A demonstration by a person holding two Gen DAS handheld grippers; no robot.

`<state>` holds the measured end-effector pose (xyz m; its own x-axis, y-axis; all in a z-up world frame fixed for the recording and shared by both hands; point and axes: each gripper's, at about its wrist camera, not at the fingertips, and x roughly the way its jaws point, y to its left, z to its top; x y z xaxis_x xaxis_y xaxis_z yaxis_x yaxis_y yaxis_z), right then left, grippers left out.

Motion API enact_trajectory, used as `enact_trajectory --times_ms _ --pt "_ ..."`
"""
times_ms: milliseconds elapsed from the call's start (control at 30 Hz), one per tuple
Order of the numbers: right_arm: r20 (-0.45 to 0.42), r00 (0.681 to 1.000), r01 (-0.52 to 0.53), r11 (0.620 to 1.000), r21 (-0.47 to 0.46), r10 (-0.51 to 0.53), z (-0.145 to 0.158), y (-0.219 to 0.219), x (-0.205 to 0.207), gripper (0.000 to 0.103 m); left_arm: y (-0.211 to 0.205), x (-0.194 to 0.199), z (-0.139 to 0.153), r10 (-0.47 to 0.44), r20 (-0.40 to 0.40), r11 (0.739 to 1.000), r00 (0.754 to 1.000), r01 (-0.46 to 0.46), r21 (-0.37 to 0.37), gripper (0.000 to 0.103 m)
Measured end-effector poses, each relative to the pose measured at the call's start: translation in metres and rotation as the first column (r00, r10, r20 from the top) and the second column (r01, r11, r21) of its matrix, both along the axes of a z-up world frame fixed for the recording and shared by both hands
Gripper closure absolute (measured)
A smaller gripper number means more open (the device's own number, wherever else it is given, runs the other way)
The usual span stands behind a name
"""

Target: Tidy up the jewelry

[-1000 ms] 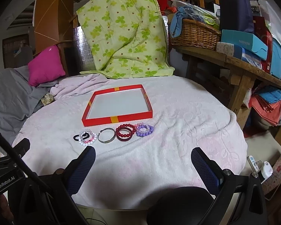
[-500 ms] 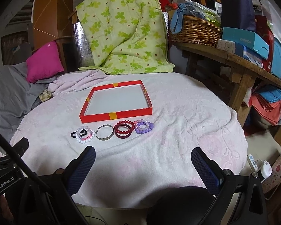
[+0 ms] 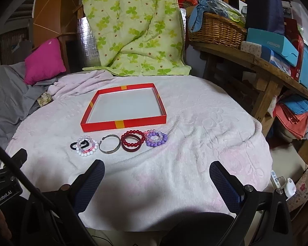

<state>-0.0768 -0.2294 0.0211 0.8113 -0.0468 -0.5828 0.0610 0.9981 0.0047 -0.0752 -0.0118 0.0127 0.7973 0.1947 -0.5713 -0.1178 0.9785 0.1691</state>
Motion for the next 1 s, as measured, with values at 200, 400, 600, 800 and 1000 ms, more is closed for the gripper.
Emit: enact_trajectory --times_ms 200,400,600,800,1000 --pt "-0.061 0.997 -0.047 0.997 0.062 0.051 -0.016 -0.015 0.031 0.0 0.014 0.031 -0.024 -0.02 -0.058 1.0 0.998 0.019 -0.005 0.0" --pt "-0.126 0.978 -0.135 0.965 0.226 0.166 -0.04 -0.039 0.075 0.0 0.029 0.066 -0.048 -0.055 -0.117 0.997 0.992 0.05 -0.053 0.0" --pt "-0.232 0.938 -0.177 0.93 0.321 0.258 -0.064 -0.032 0.119 0.02 0.037 0.109 -0.066 -0.07 -0.146 0.995 0.987 0.059 -0.079 0.0" --pt "-0.288 0.901 -0.23 0.919 0.322 0.326 -0.082 -0.006 0.149 0.026 0.056 0.136 -0.091 -0.043 -0.206 0.987 0.978 0.01 -0.161 0.0" --pt "-0.391 0.873 -0.212 0.949 0.232 0.29 -0.102 0.018 0.168 0.026 0.046 0.144 -0.09 -0.072 -0.205 0.984 0.976 0.035 -0.177 0.0"
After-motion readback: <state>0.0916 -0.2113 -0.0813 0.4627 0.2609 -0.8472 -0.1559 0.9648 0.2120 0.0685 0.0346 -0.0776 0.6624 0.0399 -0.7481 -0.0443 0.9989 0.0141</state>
